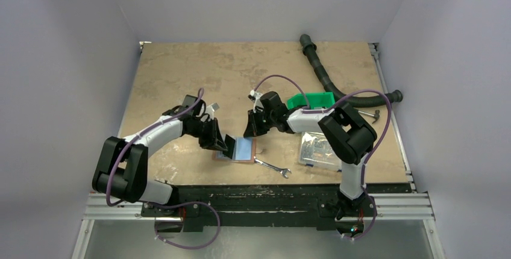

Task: Put the credit cards into the card holder
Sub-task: Insert the credit card into the card holder.

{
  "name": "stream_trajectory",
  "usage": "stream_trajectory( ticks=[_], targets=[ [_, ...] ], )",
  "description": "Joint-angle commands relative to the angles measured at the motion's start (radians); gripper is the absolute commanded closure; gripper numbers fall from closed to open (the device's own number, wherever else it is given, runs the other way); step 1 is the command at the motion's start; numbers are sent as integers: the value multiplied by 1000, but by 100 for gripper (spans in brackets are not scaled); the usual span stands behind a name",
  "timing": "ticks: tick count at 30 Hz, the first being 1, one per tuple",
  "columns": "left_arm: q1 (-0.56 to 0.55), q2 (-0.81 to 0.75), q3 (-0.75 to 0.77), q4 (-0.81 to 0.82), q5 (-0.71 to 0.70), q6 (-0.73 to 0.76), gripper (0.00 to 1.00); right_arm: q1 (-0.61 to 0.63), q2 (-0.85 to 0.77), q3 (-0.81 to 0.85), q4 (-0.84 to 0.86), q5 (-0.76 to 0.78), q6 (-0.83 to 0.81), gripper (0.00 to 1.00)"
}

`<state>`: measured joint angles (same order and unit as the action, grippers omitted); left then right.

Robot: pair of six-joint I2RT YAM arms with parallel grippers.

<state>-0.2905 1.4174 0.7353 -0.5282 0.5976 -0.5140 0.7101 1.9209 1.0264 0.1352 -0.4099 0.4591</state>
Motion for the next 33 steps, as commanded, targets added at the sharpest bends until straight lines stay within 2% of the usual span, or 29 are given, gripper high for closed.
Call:
stream_trajectory(
  ticks=[1,8,16,23,33],
  targets=[
    [-7,-22,20,-5,4,0,100,-3,-18,-8,-42,19,-31,100],
    [-55,8,12,6,16,12,100,-4,-14,-11,-34,8,-27,100],
    [-59,28,8,8,-15,2,100,-3,-21,-12,-37,3,-26,100],
    [-59,75,-1,74,23,7,100,-3,-17,-11,-40,-3,-30,100],
    [-37,75,-33,185,-9,-18,100,-3,-19,-28,-28,-6,-25,100]
  ],
)
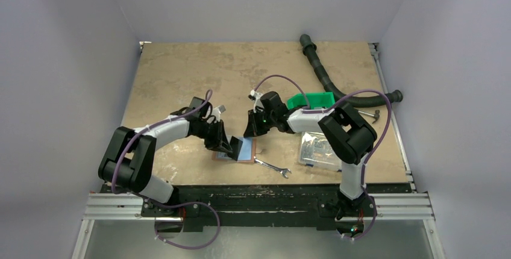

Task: Put the credit cards into the card holder
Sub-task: Insert the credit card into the card holder.

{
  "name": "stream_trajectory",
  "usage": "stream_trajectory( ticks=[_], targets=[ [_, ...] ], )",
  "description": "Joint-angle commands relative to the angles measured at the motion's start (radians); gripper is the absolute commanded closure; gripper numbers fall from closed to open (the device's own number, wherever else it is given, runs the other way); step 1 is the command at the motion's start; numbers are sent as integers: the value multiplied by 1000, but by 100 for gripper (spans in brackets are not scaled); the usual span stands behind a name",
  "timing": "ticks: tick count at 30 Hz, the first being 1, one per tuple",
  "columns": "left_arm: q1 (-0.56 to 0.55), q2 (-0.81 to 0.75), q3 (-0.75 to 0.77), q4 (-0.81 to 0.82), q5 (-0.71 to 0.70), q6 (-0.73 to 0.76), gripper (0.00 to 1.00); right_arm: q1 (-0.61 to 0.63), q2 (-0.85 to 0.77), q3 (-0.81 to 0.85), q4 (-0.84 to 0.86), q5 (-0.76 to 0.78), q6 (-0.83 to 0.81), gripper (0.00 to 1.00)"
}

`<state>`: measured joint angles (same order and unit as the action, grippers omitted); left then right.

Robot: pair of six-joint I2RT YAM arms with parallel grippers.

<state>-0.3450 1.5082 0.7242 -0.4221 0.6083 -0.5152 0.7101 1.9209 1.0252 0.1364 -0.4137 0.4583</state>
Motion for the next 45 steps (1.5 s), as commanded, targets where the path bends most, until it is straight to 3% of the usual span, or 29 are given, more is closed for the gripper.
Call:
stream_trajectory(
  ticks=[1,20,25,31,40,45],
  targets=[
    [20,-23,-27,89,-24,-23,100,-3,-18,-29,-26,-4,-24,100],
    [21,-40,-112,217,32,-96,100,-10,-39,-27,-34,-20,1,100],
    [20,3,-86,131,-26,-80,100,-37,-148,-62,-68,6,36,85],
    [14,-28,-73,120,-80,-86,72,-32,-278,-77,-180,76,18,61],
    [-52,-34,-26,76,-170,-86,49,-6,-299,-180,-109,10,124,49],
    [-82,-48,7,28,-257,-80,45,-7,-298,-231,-50,-2,163,49]
  ],
)
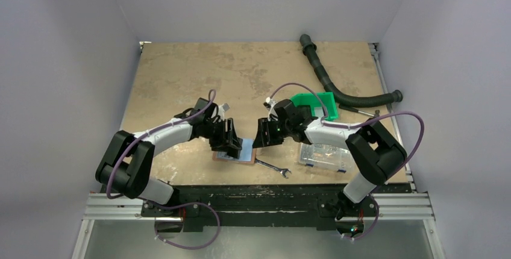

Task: Put the credit cards into the card holder
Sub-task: Insert the credit card into the card holder.

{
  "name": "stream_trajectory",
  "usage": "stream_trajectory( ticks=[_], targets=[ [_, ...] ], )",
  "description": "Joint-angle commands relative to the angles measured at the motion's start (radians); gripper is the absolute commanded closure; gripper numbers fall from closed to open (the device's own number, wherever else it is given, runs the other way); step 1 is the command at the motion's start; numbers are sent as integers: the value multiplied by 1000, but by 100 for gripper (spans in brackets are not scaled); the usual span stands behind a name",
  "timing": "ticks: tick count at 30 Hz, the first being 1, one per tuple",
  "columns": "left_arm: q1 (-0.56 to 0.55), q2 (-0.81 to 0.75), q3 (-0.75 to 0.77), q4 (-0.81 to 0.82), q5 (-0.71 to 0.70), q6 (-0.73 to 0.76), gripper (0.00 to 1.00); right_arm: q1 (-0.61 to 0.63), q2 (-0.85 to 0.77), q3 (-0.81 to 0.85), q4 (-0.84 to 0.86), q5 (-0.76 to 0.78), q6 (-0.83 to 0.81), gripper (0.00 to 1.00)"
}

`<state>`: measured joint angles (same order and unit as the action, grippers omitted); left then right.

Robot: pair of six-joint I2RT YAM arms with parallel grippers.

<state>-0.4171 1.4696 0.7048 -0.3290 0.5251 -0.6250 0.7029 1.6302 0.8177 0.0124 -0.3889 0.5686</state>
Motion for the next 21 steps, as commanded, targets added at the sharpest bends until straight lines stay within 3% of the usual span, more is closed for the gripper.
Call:
stream_trajectory(
  ticks=[1,8,16,21],
  targets=[
    [-11,-9,35,-73,-182,34,45,0,-4,-30,81,-30,59,51],
    [-10,-16,55,-93,-211,55,43,1,43,-58,171,-66,85,69],
    [-13,-11,48,-83,-157,67,41,1,91,-58,206,-76,95,70],
    [-49,-26,9,2,-141,-2,43,1,97,-58,211,-77,96,73]
  ],
)
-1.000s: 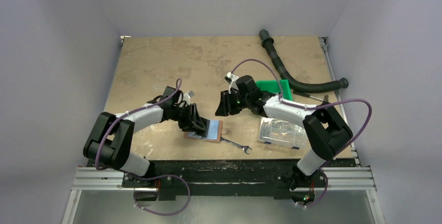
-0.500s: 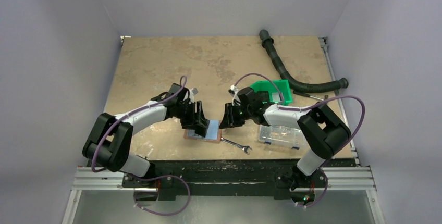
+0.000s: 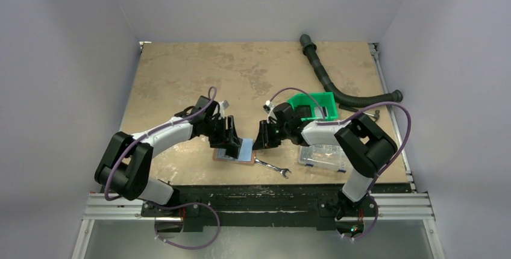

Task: Put the credit cards into the card holder
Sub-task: Insert the credit card into the card holder.

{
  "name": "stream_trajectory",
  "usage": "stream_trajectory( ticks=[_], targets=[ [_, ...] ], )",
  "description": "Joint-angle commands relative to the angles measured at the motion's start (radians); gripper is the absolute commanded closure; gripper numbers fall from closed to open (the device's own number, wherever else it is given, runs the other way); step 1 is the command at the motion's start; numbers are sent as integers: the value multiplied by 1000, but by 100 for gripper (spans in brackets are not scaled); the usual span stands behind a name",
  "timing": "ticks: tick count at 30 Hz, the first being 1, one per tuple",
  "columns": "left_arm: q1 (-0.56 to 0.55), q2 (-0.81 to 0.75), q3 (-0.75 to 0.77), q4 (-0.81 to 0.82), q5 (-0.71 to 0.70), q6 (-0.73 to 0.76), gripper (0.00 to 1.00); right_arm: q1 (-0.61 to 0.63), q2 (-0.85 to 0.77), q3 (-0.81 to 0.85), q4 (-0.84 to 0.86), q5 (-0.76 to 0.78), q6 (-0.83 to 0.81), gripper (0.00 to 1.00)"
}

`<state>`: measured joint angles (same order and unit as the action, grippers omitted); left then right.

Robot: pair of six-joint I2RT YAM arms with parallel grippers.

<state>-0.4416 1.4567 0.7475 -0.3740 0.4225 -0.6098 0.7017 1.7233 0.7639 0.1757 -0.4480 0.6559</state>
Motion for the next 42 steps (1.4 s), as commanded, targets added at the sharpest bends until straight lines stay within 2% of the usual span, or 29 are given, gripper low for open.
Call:
stream_trajectory(
  ticks=[1,5,10,15,32,42],
  targets=[
    [-31,-15,-40,58,-36,-28,43,2,4,-4,48,-18,8,74],
    [-55,-28,-62,91,-38,-62,44,2,8,0,49,-21,3,80],
    [-57,-19,-36,22,-83,-18,42,2,25,9,50,-31,-4,85],
    [-57,-4,57,-115,-214,58,39,2,22,9,54,-34,-8,86],
    [-66,-9,69,-129,-214,48,38,2,34,6,75,-48,-6,88],
    [-204,19,75,-94,-276,-47,41,2,35,2,90,-52,6,88]
  ],
)
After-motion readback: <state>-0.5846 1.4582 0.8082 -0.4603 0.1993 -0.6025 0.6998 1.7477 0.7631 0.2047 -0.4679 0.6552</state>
